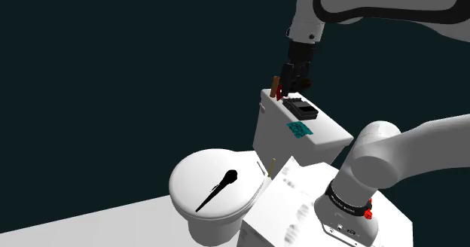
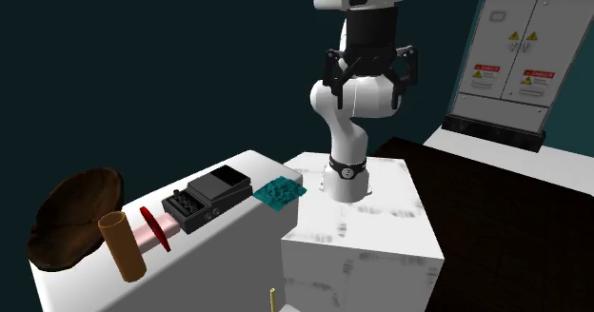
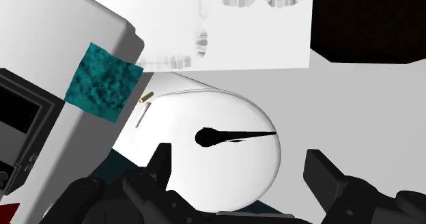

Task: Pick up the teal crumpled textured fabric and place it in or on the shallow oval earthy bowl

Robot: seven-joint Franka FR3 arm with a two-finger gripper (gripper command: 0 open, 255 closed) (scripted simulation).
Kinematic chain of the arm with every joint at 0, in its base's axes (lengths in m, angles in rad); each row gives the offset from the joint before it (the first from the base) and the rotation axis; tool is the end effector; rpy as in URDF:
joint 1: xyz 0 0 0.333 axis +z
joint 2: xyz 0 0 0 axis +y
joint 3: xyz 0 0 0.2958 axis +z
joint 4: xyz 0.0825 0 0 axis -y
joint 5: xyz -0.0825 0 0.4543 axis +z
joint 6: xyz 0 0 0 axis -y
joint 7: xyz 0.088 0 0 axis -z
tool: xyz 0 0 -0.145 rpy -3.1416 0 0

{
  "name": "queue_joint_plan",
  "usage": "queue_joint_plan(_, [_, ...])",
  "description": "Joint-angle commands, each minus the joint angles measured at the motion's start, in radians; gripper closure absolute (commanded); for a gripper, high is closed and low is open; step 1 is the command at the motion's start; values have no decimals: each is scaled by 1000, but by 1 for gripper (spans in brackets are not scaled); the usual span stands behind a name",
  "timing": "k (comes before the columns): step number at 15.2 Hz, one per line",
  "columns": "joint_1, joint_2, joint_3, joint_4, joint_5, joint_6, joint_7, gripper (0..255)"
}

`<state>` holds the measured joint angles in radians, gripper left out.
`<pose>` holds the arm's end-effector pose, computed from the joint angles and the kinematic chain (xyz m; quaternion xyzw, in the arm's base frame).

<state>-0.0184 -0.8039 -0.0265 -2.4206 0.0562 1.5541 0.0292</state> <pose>0.3806 -0.0091 0.5093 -0.9983 0.0331 0.0312 0.0377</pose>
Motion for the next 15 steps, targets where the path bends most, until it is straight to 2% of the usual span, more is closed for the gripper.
queue_joint_plan(1, [0, 0, 0, 0, 0, 0, 0, 0])
queue_joint_plan(9, [-115, 136, 121, -144, -159, 196, 236, 0])
queue_joint_plan(15, [-226, 284, 192, -206, -314, 316, 451, 0])
